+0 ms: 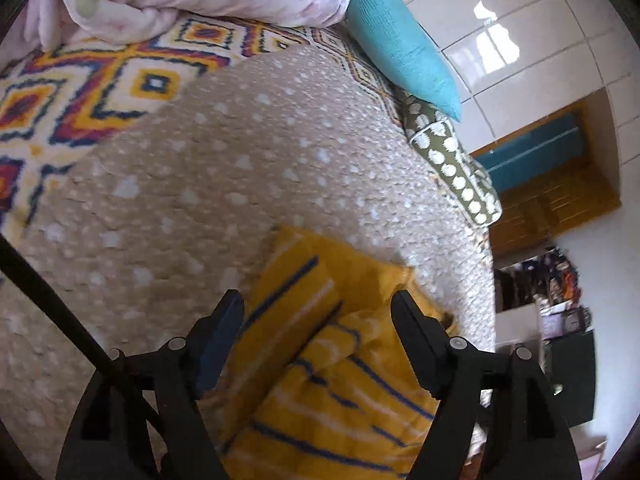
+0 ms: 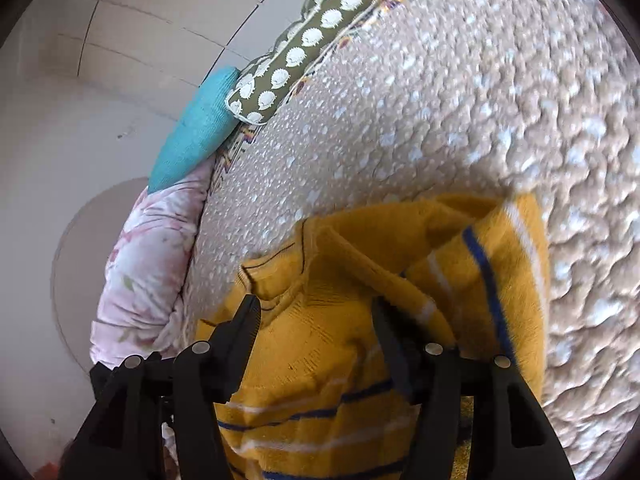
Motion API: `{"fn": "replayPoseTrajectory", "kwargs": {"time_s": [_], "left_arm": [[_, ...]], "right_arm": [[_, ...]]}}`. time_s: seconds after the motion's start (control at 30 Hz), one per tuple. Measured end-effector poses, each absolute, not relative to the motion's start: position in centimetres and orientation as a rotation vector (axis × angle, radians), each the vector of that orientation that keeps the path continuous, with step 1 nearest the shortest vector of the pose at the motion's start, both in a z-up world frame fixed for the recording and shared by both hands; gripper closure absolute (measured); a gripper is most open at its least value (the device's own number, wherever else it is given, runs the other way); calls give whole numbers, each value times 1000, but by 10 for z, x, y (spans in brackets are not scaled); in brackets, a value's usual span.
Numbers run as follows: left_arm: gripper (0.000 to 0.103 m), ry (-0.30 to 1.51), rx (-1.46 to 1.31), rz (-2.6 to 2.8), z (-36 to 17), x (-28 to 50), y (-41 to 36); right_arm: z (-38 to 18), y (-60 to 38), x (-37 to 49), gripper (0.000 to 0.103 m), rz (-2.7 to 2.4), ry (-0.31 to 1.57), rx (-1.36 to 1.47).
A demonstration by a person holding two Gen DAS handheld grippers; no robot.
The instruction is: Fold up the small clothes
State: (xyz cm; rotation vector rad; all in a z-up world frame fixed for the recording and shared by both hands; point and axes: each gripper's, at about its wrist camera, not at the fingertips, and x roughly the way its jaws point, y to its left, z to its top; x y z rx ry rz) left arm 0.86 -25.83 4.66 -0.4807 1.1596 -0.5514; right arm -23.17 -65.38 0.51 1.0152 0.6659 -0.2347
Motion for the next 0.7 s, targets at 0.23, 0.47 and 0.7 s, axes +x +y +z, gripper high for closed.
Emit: {"fn": "replayPoseTrajectory", "kwargs": {"time_s": [0.23,0.47,0.7], "left_arm": [[28,1094,-190,-542,59,-31,-243],[28,1056,179,-393,31,-76,-236],[29,1109,172,-299,25,-84,-199]], "right_arm": [[37,-624,-281,32,-265,714,821],[10,-546,-339,75,-240,916,522],[0,-557,-379,80,-369,900,613]]}}
